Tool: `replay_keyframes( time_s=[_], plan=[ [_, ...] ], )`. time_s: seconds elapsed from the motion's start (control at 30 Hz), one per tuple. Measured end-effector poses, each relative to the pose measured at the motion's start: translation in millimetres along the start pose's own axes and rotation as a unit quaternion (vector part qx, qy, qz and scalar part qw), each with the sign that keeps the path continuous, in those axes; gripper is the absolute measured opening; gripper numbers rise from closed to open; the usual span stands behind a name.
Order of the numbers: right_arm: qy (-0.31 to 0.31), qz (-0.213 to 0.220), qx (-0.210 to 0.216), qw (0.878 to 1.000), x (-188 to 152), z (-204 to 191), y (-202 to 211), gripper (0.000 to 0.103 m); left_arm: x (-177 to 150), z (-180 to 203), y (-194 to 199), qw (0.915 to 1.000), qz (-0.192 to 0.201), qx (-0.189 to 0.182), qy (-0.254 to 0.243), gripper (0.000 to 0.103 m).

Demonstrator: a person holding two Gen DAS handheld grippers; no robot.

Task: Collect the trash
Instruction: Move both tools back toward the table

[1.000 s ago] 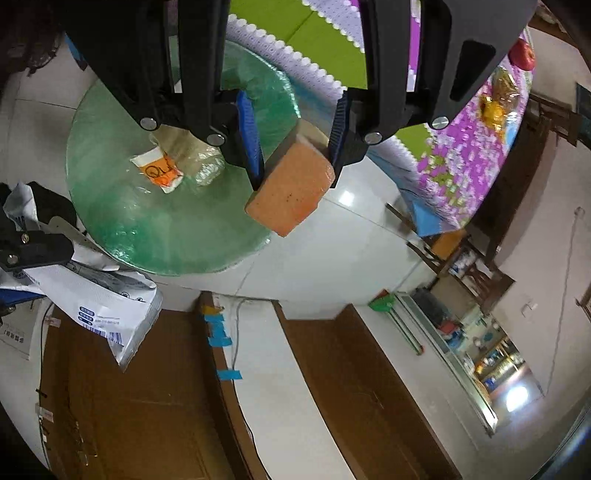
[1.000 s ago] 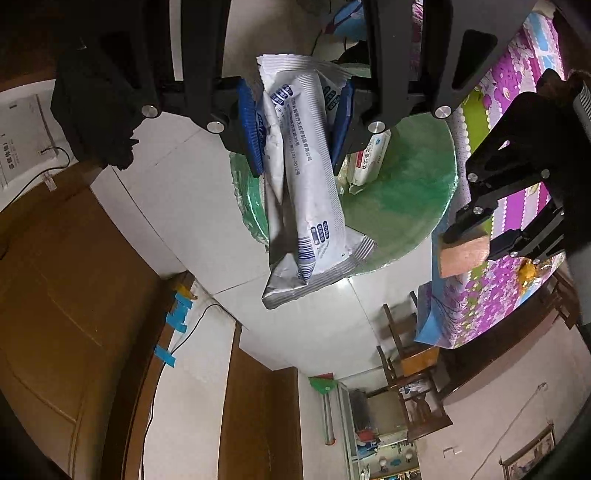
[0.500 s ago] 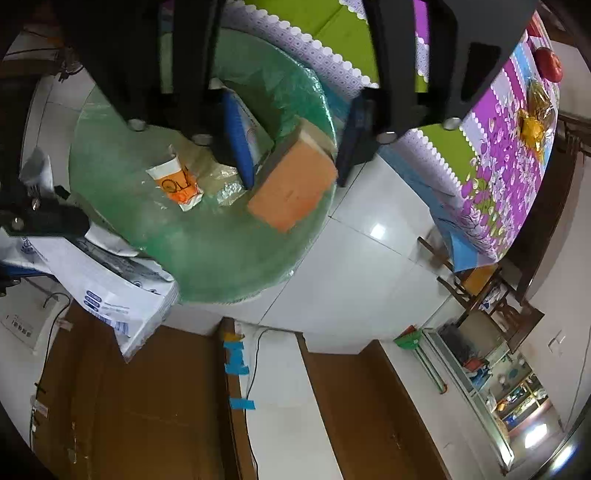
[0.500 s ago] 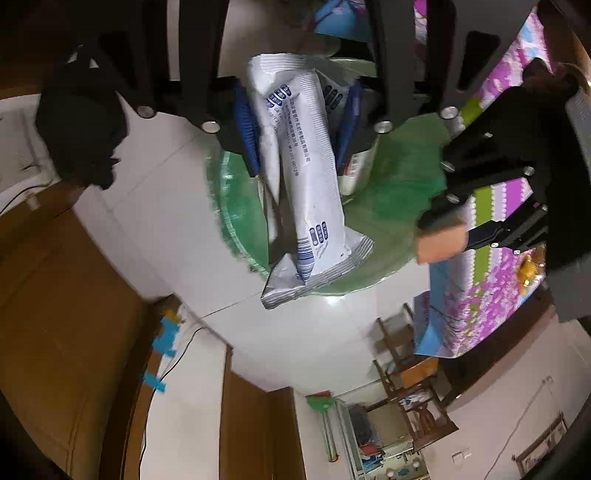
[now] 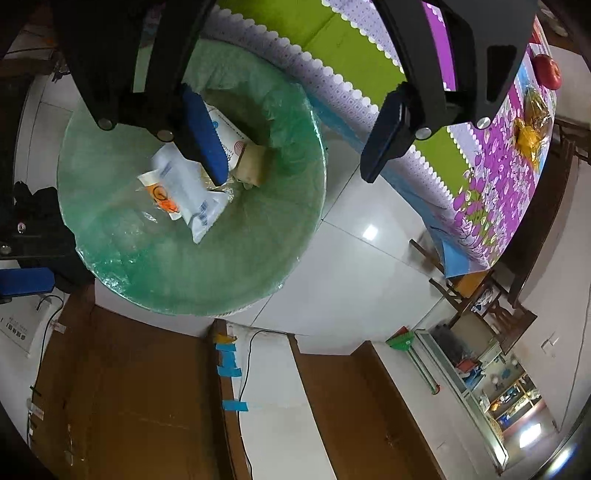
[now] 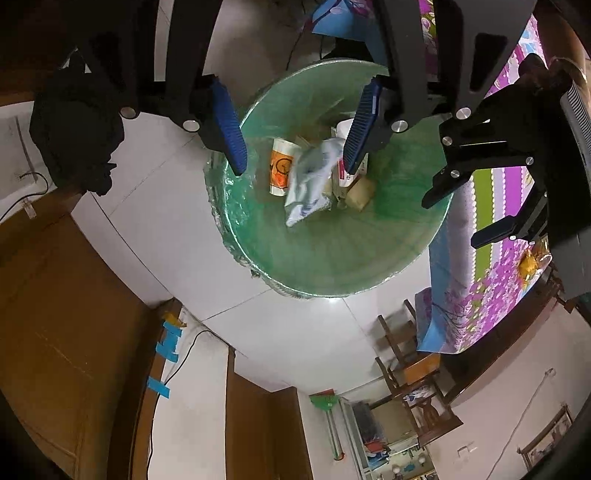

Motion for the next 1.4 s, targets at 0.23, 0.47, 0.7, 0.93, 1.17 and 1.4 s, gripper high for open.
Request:
replay_keyframes(
  time_s=[0.23, 0.47, 0.7, 0.93, 1.17, 1.4],
  plan=[
    [0.001, 0.007, -0.001, 1.0, -3.2, -2.7, 4.3, 0.056, -2.4, -6.5, 12.8, 0.9996, 0.017, 0.004, 0.02, 0.071],
    [0.04, 0.099, -0.04, 0.993, -3.5, -15.8, 17.8, 0.057, -35.8, -41.3, 35.6, 0.994, 0.05, 0.074, 0.063, 0.076],
    [0.093, 0.223, -0.082, 0.967, -11.1, -57.3, 29.9, 0.057, -65.0, -88.7, 59.3, 0.9803, 0.072, 0.144, 0.115, 0.076],
    [0.119, 0.294, -0.057, 0.947, -26.0, -114.6, 55.8, 0.066, -97.0, -126.2, 100.3, 0.9645, 0.103, 0.179, 0.164, 0.076],
    [0.219, 0.383, -0.035, 0.896, -49.9, -202.2, 97.3, 0.081, -144.2, -169.6, 151.6, 0.9401, 0.125, 0.228, 0.221, 0.077],
    [0.265, 0.36, 0.055, 0.893, -78.3, -283.7, 100.5, 0.085, -199.8, -211.5, 201.5, 0.9234, 0.127, 0.262, 0.25, 0.078]
  ],
)
Point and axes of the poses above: each gripper's, at about its wrist camera, not at the fingertips, and y roughly against the way its jaws point, z to its right, x to its top, the point moved 9 cm from there along -y, roughly the way its jaws point, and after that the axes turned 11 degrees about z, right-handed, at the moved point
